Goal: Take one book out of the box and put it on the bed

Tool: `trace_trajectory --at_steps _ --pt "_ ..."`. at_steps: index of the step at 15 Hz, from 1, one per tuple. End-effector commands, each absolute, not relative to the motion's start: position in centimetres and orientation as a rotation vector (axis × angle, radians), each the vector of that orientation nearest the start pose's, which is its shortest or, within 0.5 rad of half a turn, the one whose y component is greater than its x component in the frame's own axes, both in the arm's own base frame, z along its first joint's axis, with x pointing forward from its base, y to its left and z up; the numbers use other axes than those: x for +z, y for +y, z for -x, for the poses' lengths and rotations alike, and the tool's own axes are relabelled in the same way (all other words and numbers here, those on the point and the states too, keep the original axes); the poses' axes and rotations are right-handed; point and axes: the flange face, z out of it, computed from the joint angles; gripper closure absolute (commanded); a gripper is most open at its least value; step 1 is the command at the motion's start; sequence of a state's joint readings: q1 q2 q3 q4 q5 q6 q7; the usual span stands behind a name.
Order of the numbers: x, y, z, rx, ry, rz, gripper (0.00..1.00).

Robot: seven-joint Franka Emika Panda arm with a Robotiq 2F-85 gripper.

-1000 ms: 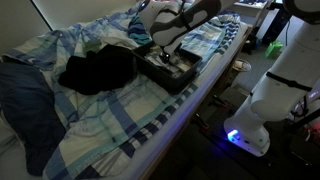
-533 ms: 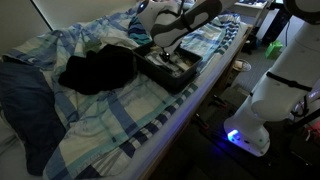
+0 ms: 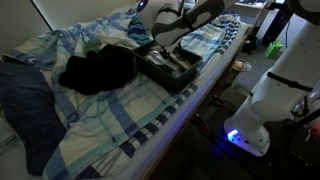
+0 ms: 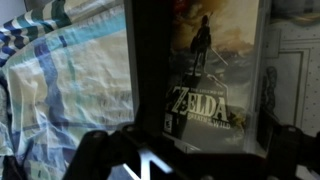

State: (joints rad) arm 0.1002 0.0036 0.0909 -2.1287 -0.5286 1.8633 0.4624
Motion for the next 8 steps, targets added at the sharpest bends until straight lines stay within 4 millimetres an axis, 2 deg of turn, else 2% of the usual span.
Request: trace_trajectory --at_steps 1,6,8 --pt "40.73 5.05 -51.04 -0.105 -0.094 -2.549 0.00" --pt "40.77 4.70 -51.04 -0.105 -0.092 -2.535 0.01" --pt "40.73 4.78 -51.01 -0.105 -0.088 -2.535 0.25"
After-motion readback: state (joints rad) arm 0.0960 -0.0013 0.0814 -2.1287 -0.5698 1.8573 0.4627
